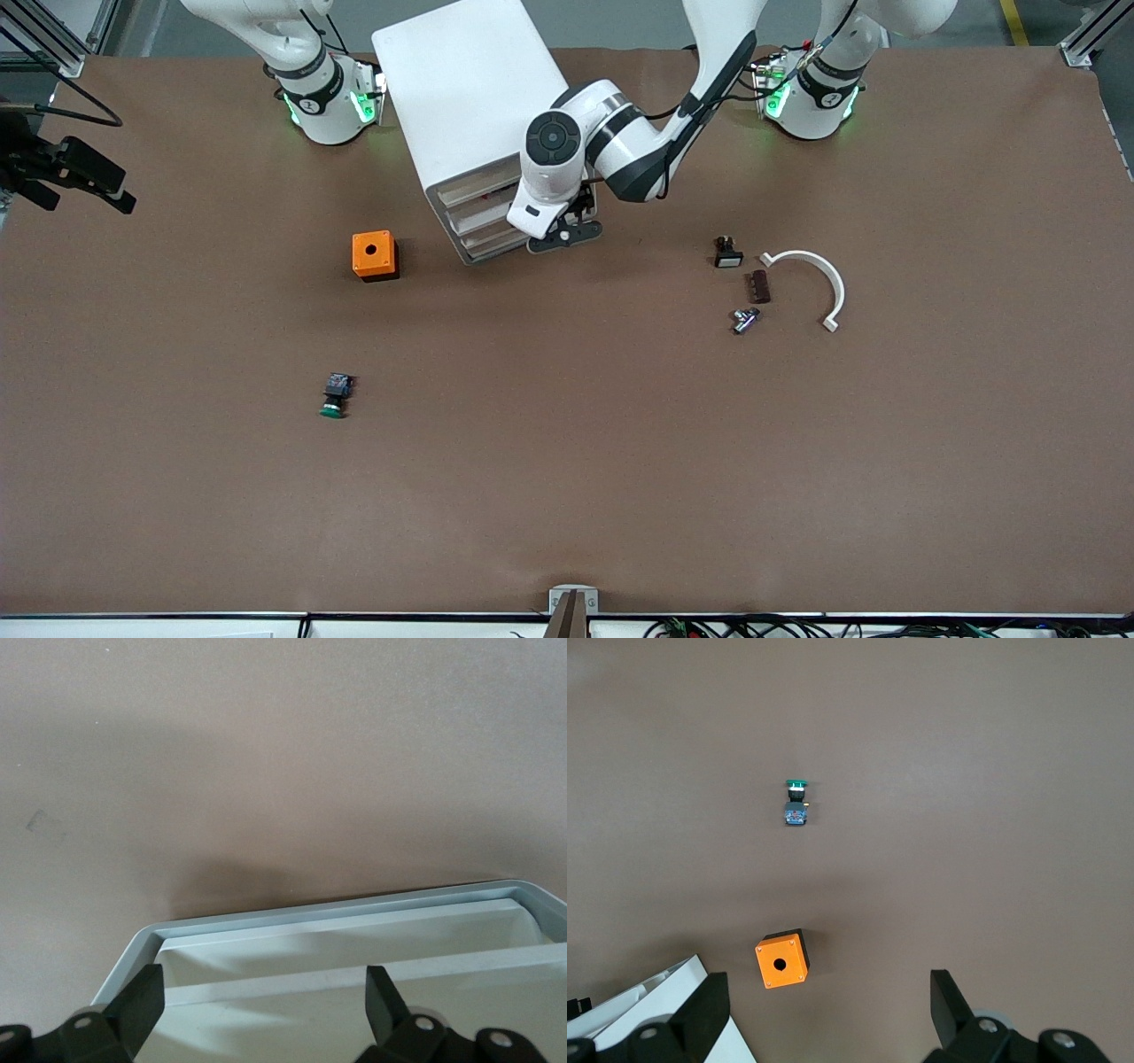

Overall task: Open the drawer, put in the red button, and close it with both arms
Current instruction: 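Draw the left gripper back from the closed drawer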

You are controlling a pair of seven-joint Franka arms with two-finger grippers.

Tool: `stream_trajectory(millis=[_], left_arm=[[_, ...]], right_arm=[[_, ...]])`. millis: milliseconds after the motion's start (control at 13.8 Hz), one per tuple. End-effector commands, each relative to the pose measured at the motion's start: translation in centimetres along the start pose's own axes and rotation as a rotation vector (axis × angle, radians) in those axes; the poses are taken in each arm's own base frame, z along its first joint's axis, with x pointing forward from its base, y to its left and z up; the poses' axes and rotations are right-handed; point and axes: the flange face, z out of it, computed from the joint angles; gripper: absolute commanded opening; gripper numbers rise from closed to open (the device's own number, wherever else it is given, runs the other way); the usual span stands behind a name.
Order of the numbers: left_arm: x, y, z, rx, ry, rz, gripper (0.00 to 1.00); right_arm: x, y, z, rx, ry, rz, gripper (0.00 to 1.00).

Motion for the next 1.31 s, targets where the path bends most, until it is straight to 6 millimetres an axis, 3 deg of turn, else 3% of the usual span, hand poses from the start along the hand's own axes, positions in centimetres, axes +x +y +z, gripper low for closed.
stream_trajectory(millis=[0,145,363,1015,1233], left_arm=[[-1.5,-0.2,-0.1,0.020,0.007,0.008,1.00],[-1.6,-0.1,-0.3,0.016,0.009,-0.005,1.00],[0.0,-0.6,-1.3,0.020,0.010,-0.009,1.00],[-3.0,0.2,-1.1,0.023,0.006,0.017,1.00],[-2.4,0.0,-1.2,0.024,0.006,0.002,1.00]], right_arm=[[-0.1,0.0,-0.2,-0.013,0.003,-0.012,1.00],[0.1,-0.2,0.1,-0.013,-0.002,-0.015,1.00],[0.0,-0.2,0.0,-0.015,-0.002,-0.015,1.00],[-0.2,0.1,-0.2,-0.039,-0.021,-0.011,1.00],[-0.2,0.1,-0.1,-0.041,-0.022,-0.011,1.00]])
